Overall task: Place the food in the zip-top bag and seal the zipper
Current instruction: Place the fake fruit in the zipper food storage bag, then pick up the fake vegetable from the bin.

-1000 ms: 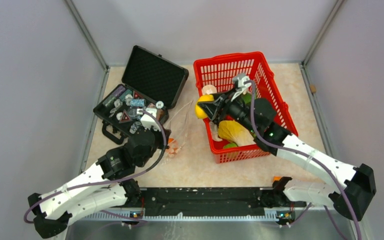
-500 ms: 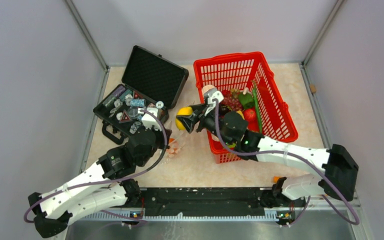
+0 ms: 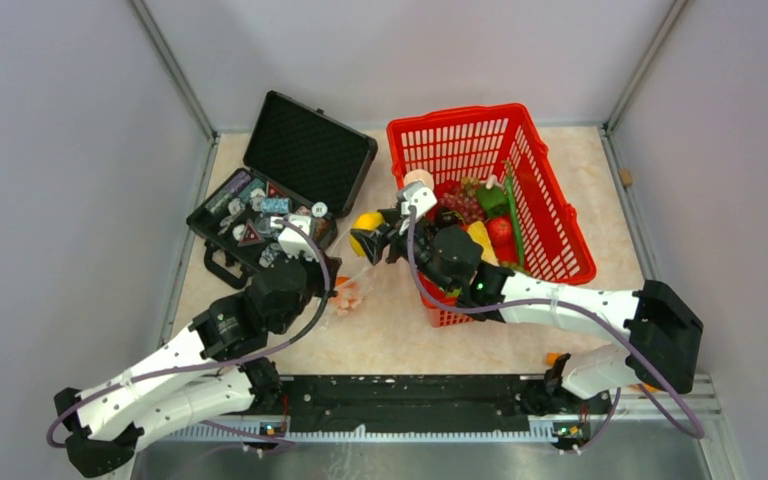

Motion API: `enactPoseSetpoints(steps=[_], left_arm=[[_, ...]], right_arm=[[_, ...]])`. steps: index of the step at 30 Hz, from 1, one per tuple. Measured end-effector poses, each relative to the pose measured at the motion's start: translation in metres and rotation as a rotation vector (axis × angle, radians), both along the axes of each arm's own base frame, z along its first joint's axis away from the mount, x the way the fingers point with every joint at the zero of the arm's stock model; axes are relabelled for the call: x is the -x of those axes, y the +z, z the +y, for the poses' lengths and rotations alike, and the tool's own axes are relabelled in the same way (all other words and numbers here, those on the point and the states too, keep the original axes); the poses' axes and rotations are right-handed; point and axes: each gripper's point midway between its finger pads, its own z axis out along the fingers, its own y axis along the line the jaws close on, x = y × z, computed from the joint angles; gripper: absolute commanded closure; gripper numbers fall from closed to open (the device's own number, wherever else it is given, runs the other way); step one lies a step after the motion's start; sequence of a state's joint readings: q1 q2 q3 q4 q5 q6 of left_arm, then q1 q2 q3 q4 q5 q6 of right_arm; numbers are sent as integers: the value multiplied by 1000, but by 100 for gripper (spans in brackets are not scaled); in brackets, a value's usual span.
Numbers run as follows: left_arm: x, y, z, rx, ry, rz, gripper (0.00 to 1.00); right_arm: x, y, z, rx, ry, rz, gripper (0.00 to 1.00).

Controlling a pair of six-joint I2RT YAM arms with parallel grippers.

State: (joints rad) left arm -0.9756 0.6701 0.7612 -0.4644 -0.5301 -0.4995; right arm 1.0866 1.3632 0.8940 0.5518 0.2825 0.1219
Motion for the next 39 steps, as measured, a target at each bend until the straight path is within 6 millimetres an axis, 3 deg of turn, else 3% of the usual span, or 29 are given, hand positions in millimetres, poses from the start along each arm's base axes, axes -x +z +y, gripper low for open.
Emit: enactPoseSetpoints(steps=[7,14,19,27,33,39], left_arm=[[0,4,5,10,17,-14,100],[0,8,10,20,29,-26,100],[0,8,11,19,34,-27,100],[0,8,11,17,33,-26,100],[0,8,11,17,34,-26,100],[0,7,10,14,34,-24,100]], right_arm=[[2,-11,0,67,16,-9,38],[9,-18,4,116,61,-7,35],[10,-17,6,126,73,-3,26],[13,-17,2,145,79,-3,25],[13,-2,-7,116,56,-18,25],[12,35,-31,36,-20,-51,28]])
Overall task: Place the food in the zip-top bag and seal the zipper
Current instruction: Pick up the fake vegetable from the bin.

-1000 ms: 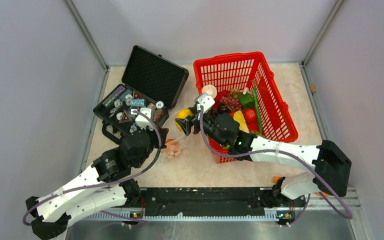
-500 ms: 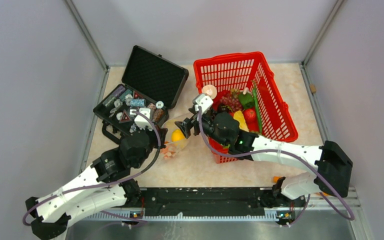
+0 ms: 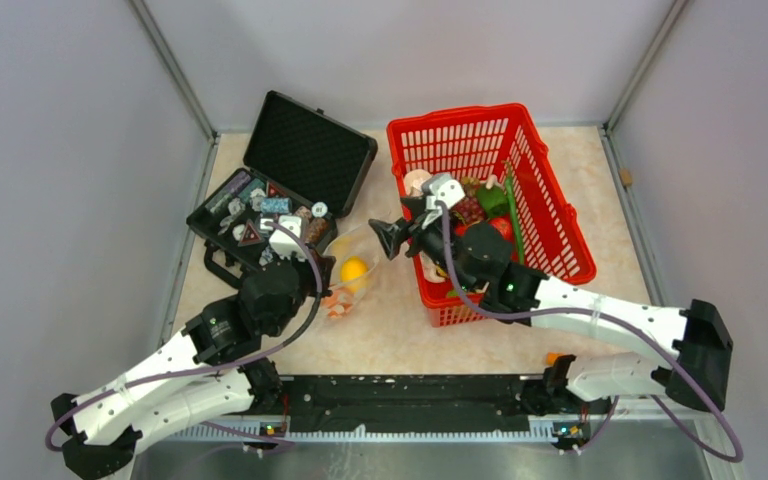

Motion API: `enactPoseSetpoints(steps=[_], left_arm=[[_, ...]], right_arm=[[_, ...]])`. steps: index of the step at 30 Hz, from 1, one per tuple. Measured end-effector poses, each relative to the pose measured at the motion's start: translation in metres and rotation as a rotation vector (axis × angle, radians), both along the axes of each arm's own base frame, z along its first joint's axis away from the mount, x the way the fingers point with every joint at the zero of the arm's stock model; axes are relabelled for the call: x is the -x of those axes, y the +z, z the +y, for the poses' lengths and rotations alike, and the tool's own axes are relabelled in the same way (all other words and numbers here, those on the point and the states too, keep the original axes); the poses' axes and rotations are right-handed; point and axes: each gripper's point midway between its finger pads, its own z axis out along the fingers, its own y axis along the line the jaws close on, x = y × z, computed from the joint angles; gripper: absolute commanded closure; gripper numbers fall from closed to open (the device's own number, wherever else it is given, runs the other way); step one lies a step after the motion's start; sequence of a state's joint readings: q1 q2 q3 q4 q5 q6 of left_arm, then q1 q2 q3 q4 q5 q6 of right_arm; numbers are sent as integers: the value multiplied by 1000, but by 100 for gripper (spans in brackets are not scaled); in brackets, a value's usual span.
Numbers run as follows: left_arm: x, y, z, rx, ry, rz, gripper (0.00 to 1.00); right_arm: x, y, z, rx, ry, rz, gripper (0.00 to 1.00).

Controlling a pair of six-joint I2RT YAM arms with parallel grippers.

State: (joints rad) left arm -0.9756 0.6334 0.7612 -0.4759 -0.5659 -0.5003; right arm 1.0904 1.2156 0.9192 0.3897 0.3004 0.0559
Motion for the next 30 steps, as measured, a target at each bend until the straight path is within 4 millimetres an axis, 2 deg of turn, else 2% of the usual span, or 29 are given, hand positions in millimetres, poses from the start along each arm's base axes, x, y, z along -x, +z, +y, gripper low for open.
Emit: enactPoseSetpoints(steps=[5,11,13,17,18,21,30], left_arm=[[0,-1,-1,-2,0,2,100],[0,-1,-1,-2,-1,1,100],[0,-1,-1,-2,-1,1,100],[0,-1,-1,-3,-2,1,100],[0,-1,-1,-4,-2,2,100],[-1,-2,-1,-8,-2,5,100],[1,1,0,3,-6,0,100]], right_arm=[[-12,20,-31,-62,-154,-4,28],[-31,22,-63,-47,-338,15,28],[-40,24,-75,-36,-392,42,28],[-74,27,-116,-45,-521,108,28],[-83,24,-131,-40,-562,131,27],[-94,6,-156,4,-633,193,27],[-111,-61,-198,105,-690,428,28]])
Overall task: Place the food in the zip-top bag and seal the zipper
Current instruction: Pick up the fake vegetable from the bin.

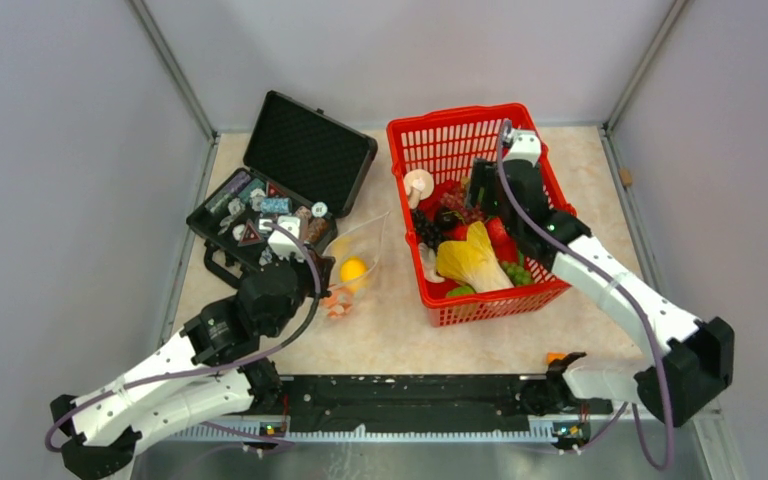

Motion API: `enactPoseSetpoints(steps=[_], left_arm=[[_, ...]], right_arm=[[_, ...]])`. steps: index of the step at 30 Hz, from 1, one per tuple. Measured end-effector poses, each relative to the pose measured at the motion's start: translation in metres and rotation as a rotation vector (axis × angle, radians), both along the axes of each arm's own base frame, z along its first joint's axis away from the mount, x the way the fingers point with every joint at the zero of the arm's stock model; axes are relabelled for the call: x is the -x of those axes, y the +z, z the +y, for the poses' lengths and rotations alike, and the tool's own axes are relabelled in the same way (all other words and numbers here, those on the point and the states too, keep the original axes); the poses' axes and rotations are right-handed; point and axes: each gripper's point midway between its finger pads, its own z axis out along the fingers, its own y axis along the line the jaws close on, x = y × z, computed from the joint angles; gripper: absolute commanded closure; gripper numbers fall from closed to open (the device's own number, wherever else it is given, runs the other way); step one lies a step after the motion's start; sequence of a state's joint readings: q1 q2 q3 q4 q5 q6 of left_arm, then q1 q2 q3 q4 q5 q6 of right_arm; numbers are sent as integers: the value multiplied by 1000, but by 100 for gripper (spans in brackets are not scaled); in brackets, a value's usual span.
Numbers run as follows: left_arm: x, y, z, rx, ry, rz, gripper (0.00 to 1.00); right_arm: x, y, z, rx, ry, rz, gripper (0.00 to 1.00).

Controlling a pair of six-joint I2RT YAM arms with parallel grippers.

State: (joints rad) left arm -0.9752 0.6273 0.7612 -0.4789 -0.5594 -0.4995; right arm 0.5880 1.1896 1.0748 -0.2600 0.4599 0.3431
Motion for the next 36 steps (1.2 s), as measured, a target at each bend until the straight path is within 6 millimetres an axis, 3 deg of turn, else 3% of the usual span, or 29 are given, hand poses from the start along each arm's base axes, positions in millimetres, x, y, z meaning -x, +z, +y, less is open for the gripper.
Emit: enactPoseSetpoints(steps=[5,9,12,20,30,36], left_arm=[[1,1,0,3,-3,-1,100],[1,-1,-2,1,-11,4,100],[1,-2,-3,-1,-17,8,100],[2,-1,-3,2,-19,7,100],[1,-5,-4,-2,-20,10,100],[1,-5,-4,-1,-19,9,100]], right_arm=[[-9,-64,-9,100,-42,203,30],[-8,-99,-16,168,-73,301,38],[-11,-114,-29,207,-120,343,43],[-13,-139,-59,283,-178,430,44],[-19,-177,-64,328,-133,559,31],[-24,-191,-58,338,-92,612,39]])
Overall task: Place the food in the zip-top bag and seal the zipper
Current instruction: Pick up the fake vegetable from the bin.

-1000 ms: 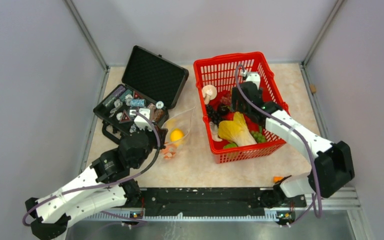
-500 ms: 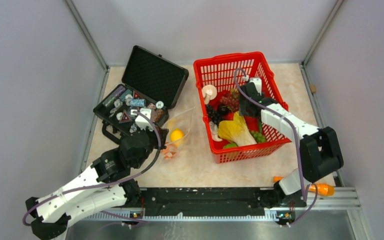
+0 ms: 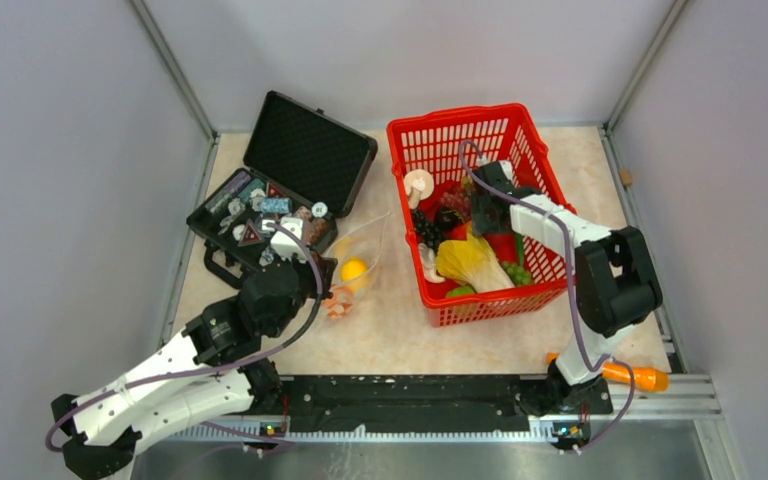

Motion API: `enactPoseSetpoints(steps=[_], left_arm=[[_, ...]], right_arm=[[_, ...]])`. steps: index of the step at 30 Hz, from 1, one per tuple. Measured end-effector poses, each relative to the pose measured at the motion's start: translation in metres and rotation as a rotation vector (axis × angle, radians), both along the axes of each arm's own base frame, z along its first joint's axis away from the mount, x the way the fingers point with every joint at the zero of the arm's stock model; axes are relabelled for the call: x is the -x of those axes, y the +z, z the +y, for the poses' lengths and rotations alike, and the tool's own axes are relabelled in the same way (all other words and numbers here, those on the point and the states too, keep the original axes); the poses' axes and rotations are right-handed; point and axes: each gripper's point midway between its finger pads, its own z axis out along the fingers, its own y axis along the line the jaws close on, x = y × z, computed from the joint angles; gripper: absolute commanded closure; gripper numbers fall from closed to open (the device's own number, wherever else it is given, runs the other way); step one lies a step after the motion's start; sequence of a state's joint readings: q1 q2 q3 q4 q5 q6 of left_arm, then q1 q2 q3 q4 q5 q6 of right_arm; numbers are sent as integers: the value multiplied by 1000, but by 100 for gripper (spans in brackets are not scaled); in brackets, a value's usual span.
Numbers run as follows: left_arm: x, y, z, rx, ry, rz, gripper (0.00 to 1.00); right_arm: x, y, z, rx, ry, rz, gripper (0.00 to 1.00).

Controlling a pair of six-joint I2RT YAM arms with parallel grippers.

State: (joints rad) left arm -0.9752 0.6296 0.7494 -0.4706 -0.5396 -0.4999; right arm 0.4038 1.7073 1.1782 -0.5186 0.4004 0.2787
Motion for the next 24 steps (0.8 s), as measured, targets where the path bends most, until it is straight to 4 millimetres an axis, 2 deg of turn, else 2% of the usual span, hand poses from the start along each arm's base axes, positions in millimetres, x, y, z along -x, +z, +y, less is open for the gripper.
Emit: enactPoseSetpoints(steps=[6,10,15,17,24], left_arm=[[0,0,0,0,0,0,100],[0,0,0,-1,0,1,100],[0,0,0,0,0,0,100],[0,-1,-1,2,0,-1,100],[-2,-3,-3,-4,-1,3,100]], right_arm=[[1,-3,4,-18,19,14,52],[0,-3,4,-22,19,12,68],[1,5,8,-53,43,-19,69],[2,13,10,-72,55,-52,70],[-5,69,16,-169,80,-259,70]])
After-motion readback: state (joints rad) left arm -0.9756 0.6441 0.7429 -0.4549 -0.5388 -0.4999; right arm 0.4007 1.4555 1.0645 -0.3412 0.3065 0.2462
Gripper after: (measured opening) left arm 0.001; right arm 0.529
